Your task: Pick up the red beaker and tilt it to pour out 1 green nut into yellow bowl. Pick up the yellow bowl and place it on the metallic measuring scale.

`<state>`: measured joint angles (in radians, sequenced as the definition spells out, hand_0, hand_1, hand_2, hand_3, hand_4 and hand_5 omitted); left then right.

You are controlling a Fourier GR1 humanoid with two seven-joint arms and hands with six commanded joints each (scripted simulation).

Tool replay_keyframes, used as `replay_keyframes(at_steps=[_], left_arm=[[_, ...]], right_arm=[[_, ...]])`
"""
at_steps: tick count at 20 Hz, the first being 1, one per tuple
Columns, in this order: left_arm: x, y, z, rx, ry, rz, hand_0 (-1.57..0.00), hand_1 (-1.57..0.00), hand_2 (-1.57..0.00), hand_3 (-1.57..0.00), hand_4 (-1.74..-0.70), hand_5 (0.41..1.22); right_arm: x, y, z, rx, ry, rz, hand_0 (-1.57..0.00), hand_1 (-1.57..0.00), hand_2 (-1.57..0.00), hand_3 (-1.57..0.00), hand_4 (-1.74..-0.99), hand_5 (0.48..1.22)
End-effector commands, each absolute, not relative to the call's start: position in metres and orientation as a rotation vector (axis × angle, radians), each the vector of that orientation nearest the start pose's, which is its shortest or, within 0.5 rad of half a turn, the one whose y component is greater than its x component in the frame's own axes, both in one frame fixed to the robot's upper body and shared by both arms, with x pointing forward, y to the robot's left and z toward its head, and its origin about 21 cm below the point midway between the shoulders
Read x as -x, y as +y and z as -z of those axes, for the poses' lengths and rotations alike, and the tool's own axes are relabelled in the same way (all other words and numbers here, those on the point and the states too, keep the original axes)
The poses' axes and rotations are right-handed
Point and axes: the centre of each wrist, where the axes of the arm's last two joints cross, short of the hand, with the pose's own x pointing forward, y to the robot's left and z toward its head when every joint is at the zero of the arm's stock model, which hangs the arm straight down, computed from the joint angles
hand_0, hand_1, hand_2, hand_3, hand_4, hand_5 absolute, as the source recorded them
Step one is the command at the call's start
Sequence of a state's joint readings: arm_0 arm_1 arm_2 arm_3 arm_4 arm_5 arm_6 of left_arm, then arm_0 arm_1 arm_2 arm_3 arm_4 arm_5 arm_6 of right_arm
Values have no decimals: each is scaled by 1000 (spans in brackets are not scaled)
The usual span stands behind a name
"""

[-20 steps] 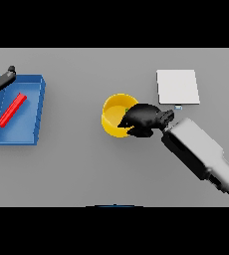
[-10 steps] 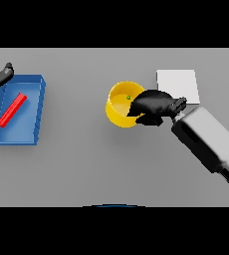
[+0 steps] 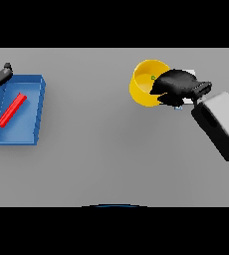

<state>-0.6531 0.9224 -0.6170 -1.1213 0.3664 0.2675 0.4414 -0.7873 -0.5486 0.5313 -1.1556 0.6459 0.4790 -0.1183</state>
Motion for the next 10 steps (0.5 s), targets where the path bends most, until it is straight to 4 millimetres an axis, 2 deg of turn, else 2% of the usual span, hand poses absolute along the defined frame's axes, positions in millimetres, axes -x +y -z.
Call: replay_keyframes(at_steps=[1, 4, 6, 7, 10], left_arm=[[-362, 343, -126, -701, -1105, 458, 1, 1, 1, 1, -803, 757], [-363, 345, -128, -702, -1101, 450, 1, 1, 1, 1, -801, 754], [-361, 345, -129, -696, -1099, 454, 1, 1, 1, 1, -801, 753], [-361, 345, -131, -695, -1093, 442, 1, 1, 1, 1, -808, 752], [-356, 344, -133, -700, -1099, 437, 1, 1, 1, 1, -819, 762]], right_arm=[[-393, -208, -132, 529, -1254, -1809, -1550, -1563, -1570, -1407, -1725, 1221], [-405, -220, -136, 583, -1223, -1786, -1560, -1567, -1570, -1311, -1724, 1221], [-408, -224, -131, 573, -1227, -1783, -1564, -1568, -1571, -1267, -1723, 1221], [-410, -223, -130, 579, -1221, -1782, -1565, -1554, -1571, -1328, -1725, 1221], [-421, -247, -119, 666, -1136, -1686, -1540, -1460, -1525, -1446, -1727, 1221]])
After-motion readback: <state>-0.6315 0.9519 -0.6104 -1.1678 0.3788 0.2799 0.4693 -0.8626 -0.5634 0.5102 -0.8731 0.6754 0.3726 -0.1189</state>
